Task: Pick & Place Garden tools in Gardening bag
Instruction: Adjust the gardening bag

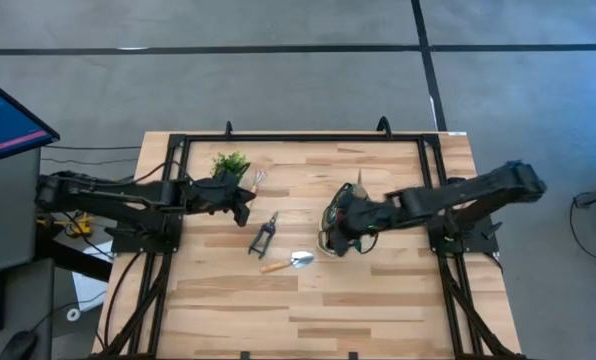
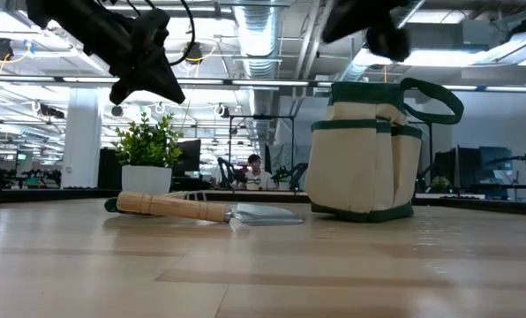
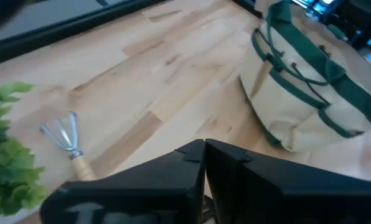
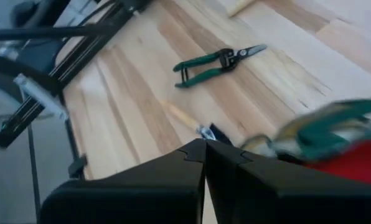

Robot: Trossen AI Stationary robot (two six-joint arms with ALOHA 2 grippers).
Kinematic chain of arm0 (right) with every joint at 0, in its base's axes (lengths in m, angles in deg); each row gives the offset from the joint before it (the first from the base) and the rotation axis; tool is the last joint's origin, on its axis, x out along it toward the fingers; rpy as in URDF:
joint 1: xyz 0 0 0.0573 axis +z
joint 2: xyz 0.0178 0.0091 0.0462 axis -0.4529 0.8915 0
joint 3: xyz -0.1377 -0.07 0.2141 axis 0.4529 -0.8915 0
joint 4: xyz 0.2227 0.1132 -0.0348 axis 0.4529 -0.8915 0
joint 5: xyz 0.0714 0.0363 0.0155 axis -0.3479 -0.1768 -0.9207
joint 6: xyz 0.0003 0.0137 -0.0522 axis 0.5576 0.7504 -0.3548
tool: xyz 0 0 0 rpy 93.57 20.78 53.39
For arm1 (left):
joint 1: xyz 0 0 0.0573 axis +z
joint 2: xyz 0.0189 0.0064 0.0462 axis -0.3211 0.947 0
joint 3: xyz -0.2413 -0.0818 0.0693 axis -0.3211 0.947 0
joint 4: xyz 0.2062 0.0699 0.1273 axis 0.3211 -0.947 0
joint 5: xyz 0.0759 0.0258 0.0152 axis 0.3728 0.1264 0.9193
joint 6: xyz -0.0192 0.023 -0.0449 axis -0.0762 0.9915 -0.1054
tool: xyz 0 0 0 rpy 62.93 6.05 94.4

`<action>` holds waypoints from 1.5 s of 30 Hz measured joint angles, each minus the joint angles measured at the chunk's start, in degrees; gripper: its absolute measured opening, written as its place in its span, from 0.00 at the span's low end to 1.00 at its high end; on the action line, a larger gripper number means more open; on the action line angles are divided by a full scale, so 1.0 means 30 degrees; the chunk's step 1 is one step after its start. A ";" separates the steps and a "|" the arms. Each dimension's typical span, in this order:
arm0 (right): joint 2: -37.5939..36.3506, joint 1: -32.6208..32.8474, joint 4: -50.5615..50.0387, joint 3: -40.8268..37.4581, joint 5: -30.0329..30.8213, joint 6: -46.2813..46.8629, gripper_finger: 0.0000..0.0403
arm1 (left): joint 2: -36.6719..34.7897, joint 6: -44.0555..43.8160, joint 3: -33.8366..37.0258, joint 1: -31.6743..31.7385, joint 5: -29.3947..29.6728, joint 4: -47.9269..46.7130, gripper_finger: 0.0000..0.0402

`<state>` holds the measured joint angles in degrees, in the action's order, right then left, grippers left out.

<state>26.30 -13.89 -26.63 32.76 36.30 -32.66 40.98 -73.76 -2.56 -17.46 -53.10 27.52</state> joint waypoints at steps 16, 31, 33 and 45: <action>1.0189 -0.1037 -0.5058 0.9185 0.0000 0.1570 0.00 | 0.0002 0.0972 -0.0010 0.0104 -0.1908 -0.0054 0.00; 1.5173 -0.0728 -1.3757 1.3794 -0.1135 0.2102 0.00 | 0.0002 0.1164 -0.0010 0.0104 -0.1899 -0.0069 0.00; 1.5155 -0.0559 -1.4500 1.3804 -0.0878 0.2469 0.00 | 0.0002 0.1164 -0.0010 0.0104 -0.1928 -0.0076 0.00; 1.4989 0.1443 -1.6765 1.3436 -0.1467 0.2493 0.00 | 0.0002 0.1164 -0.0010 0.0104 -0.2076 -0.0062 0.00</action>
<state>71.27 -9.56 -76.92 73.07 31.90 -25.18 40.99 -70.27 -2.59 -17.15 -59.33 27.34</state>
